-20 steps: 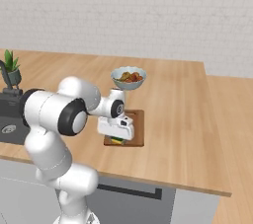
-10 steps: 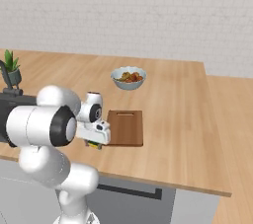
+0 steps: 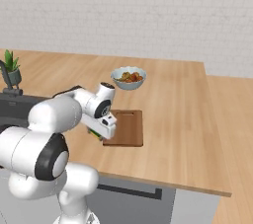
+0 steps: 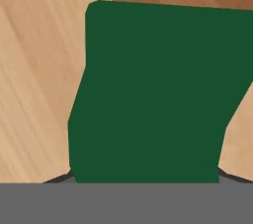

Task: Pick up the sponge from the counter and clean the cutting board by briefly scrubbing or pressing down on the cutting board. Once finished, release the sponge.

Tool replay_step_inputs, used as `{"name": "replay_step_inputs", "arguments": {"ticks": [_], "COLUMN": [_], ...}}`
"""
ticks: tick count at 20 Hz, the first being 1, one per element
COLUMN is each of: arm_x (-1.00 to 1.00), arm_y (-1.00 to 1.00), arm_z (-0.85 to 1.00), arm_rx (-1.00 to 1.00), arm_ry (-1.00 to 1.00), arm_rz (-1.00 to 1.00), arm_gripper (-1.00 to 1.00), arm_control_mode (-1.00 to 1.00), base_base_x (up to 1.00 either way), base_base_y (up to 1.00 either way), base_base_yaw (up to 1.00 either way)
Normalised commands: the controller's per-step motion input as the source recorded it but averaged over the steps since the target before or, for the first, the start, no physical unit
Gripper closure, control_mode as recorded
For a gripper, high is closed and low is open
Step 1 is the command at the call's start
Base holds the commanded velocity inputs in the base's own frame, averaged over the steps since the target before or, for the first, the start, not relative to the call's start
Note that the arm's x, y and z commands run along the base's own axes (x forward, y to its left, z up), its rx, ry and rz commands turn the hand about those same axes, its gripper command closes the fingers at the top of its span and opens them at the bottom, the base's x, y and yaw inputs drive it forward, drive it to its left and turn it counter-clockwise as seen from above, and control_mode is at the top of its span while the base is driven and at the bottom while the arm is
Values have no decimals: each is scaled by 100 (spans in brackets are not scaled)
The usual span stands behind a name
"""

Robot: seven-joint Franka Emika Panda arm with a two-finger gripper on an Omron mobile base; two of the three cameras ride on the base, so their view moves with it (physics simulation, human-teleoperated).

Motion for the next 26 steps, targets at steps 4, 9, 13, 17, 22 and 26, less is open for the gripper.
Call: {"name": "replay_step_inputs", "arguments": {"ticks": [4, 9, 13, 17, 22, 26], "arm_x": [3, 31, 49, 14, 0, -8], "arm_y": [98, 63, 0, 0, -38, -82], "arm_z": [-3, -5, -5, -3, 0, 11], "arm_rx": [9, -5, -5, -3, 0, 3], "arm_ry": [0, 0, -4, 1, -2, -9], "arm_rz": [0, 0, -1, 0, 0, 0], "arm_gripper": [100, 100, 100, -100, -100, -100], "arm_control_mode": [-100, -100, -100, -100, -100, -100], "base_base_x": [0, 0, 0, 0, 0, 0], "base_base_y": [0, 0, 0, 0, 0, 0], "base_base_yaw": [0, 0, 0, 0, 0, 0]}}
